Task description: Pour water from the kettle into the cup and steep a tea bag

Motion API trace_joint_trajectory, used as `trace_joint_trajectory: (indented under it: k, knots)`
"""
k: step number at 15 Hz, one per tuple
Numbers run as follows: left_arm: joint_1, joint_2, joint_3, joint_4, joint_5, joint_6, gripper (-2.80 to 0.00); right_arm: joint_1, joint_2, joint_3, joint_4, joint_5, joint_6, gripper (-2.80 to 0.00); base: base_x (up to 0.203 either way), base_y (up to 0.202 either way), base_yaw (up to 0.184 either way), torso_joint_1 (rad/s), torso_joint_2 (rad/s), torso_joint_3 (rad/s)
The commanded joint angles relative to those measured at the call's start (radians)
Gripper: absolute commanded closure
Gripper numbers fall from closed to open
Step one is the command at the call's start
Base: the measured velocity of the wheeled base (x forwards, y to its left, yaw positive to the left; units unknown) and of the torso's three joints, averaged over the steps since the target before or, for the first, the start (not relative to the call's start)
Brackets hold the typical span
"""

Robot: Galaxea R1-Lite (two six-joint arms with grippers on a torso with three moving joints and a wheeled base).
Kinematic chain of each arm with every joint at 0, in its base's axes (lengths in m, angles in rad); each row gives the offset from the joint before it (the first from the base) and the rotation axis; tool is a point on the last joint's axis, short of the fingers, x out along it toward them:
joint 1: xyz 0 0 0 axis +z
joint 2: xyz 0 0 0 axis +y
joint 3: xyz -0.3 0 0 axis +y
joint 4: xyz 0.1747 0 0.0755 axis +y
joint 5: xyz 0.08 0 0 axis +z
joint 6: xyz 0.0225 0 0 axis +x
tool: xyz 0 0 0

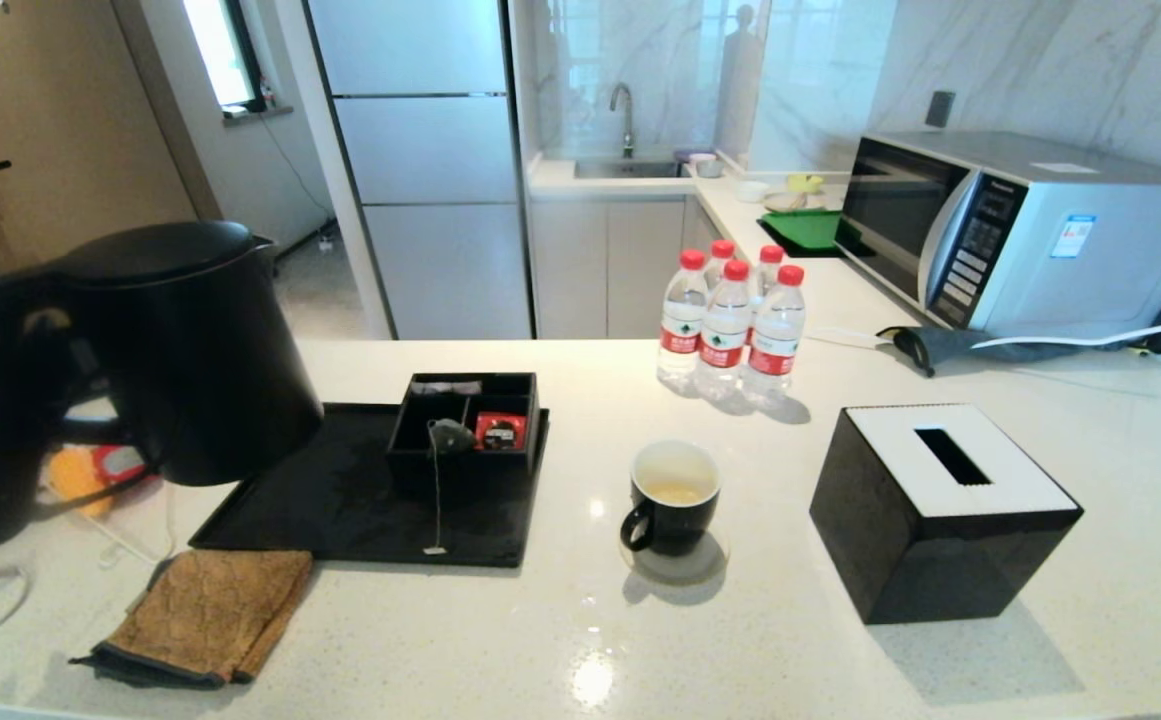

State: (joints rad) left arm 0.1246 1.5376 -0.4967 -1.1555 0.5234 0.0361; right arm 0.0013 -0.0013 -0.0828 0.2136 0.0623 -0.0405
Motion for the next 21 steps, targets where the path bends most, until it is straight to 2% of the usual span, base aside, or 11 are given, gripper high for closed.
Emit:
trace_joint_trajectory:
  k: [1, 3, 8, 10, 12, 17, 21]
  knots:
    - [0.019, 0.045, 0.037, -0.013, -0.004, -0.023, 0.0, 0.0, 0.001, 0.0, 0.001, 0.001, -0.001, 0.0, 0.0, 0.0, 0.0, 0.0, 0.0, 0.0]
    - [0.02, 0.1, 0.056, -0.07, -0.006, -0.03, 0.0, 0.0, 0.001, 0.0, 0.001, 0.001, -0.001, 0.0, 0.0, 0.0, 0.0, 0.0, 0.0, 0.0]
    - [0.019, 0.335, 0.069, -0.332, -0.015, -0.026, 0.0, 0.0, 0.001, 0.0, 0.001, 0.001, -0.001, 0.0, 0.0, 0.0, 0.0, 0.0, 0.0, 0.0]
    - [0.019, 0.415, 0.064, -0.399, -0.026, -0.024, 0.0, 0.0, 0.001, 0.0, 0.001, 0.001, -0.001, 0.0, 0.0, 0.0, 0.0, 0.0, 0.0, 0.0]
    - [0.018, 0.47, 0.052, -0.413, -0.029, -0.028, 0.0, 0.0, 0.001, 0.0, 0.001, 0.001, -0.001, 0.0, 0.0, 0.0, 0.0, 0.0, 0.0, 0.0]
    - [0.018, 0.577, -0.089, -0.414, -0.03, -0.028, 0.0, 0.0, 0.001, 0.0, 0.001, 0.001, -0.001, 0.0, 0.0, 0.0, 0.0, 0.0, 0.0, 0.0]
    - [0.013, 0.641, -0.153, -0.414, -0.031, -0.028, 0.0, 0.0, 0.001, 0.0, 0.001, 0.001, -0.001, 0.0, 0.0, 0.0, 0.0, 0.0, 0.0, 0.0]
